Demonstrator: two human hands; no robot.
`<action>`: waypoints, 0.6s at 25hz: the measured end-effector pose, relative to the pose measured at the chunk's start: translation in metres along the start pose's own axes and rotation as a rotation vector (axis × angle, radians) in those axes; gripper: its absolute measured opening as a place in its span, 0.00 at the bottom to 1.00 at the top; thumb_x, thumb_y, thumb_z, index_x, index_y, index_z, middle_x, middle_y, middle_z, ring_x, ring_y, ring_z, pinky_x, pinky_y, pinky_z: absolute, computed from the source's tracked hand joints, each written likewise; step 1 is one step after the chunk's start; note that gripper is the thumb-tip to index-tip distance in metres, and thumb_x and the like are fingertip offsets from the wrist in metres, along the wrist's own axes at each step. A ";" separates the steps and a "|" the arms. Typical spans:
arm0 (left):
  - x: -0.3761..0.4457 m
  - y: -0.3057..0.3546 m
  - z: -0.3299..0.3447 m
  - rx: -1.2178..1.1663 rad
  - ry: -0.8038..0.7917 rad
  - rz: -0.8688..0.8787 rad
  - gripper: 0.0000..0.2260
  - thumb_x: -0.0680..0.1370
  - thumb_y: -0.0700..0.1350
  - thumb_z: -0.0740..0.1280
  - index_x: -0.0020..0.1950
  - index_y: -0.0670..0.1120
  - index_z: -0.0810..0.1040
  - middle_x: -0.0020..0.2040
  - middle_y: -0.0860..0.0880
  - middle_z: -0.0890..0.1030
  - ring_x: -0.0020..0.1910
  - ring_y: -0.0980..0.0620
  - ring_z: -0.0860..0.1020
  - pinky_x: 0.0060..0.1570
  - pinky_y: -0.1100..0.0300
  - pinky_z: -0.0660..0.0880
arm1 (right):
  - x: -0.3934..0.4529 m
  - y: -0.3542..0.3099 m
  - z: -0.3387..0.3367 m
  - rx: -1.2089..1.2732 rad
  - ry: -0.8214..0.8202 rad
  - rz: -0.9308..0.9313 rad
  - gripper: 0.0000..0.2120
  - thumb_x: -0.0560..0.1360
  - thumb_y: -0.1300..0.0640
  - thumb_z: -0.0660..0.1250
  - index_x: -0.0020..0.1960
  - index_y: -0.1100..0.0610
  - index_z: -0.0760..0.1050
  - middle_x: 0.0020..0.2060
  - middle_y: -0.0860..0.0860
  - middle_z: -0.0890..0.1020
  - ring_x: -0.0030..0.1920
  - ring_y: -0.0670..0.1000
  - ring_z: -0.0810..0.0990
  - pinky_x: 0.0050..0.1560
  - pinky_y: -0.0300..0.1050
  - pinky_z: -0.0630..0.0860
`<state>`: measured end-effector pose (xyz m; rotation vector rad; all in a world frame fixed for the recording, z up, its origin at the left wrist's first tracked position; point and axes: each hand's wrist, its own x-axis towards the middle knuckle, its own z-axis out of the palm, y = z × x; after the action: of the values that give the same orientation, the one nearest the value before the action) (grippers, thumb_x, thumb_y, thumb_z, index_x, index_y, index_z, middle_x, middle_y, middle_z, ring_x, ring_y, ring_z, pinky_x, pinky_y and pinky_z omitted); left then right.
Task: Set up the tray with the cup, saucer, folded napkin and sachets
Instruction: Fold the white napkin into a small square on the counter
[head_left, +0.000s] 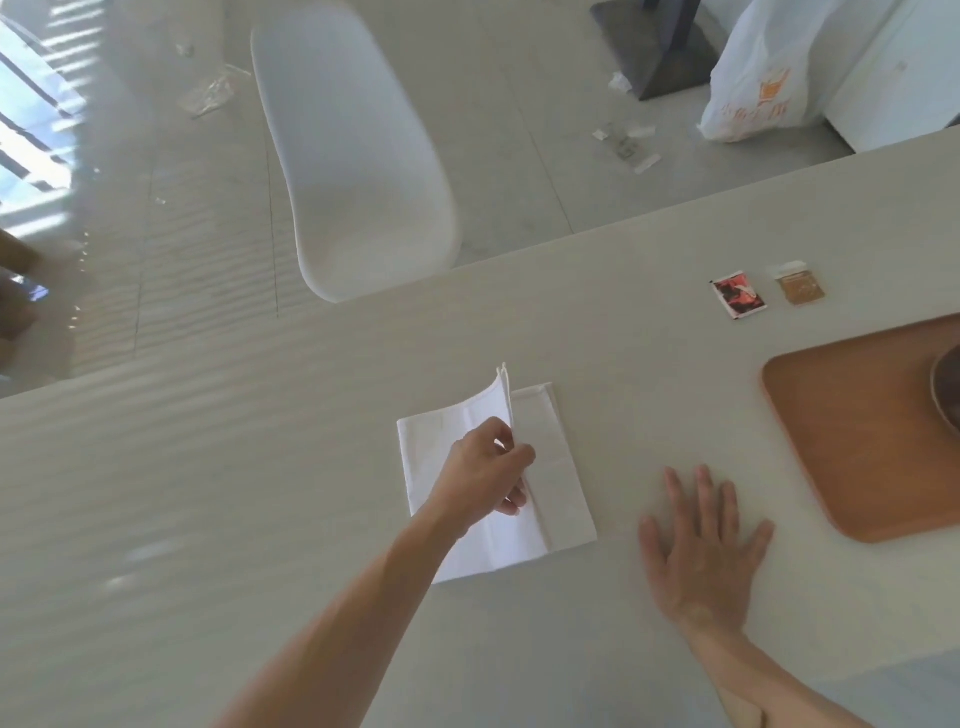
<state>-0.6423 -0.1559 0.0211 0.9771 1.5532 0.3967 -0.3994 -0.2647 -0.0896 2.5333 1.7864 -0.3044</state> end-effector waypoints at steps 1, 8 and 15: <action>0.009 -0.003 0.011 0.017 -0.004 -0.021 0.06 0.69 0.46 0.64 0.42 0.44 0.72 0.27 0.48 0.82 0.29 0.49 0.82 0.29 0.57 0.80 | 0.001 0.001 0.001 0.006 0.000 0.003 0.31 0.75 0.38 0.48 0.76 0.45 0.59 0.77 0.52 0.62 0.76 0.57 0.59 0.71 0.72 0.48; 0.042 -0.027 0.054 0.104 0.021 -0.103 0.08 0.69 0.48 0.65 0.45 0.48 0.73 0.33 0.47 0.84 0.29 0.52 0.83 0.30 0.56 0.82 | 0.001 0.005 0.008 0.027 0.010 -0.008 0.31 0.75 0.38 0.50 0.76 0.44 0.56 0.77 0.52 0.62 0.76 0.57 0.58 0.72 0.71 0.47; 0.012 -0.064 0.042 -0.078 0.001 0.087 0.04 0.73 0.49 0.66 0.46 0.58 0.78 0.43 0.51 0.83 0.41 0.52 0.83 0.39 0.58 0.82 | 0.000 0.003 0.005 0.031 0.028 -0.016 0.31 0.75 0.39 0.49 0.77 0.45 0.56 0.77 0.53 0.60 0.77 0.58 0.56 0.72 0.71 0.48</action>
<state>-0.6258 -0.1958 -0.0429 0.9861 1.4887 0.5154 -0.3975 -0.2661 -0.0951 2.5581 1.8265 -0.3000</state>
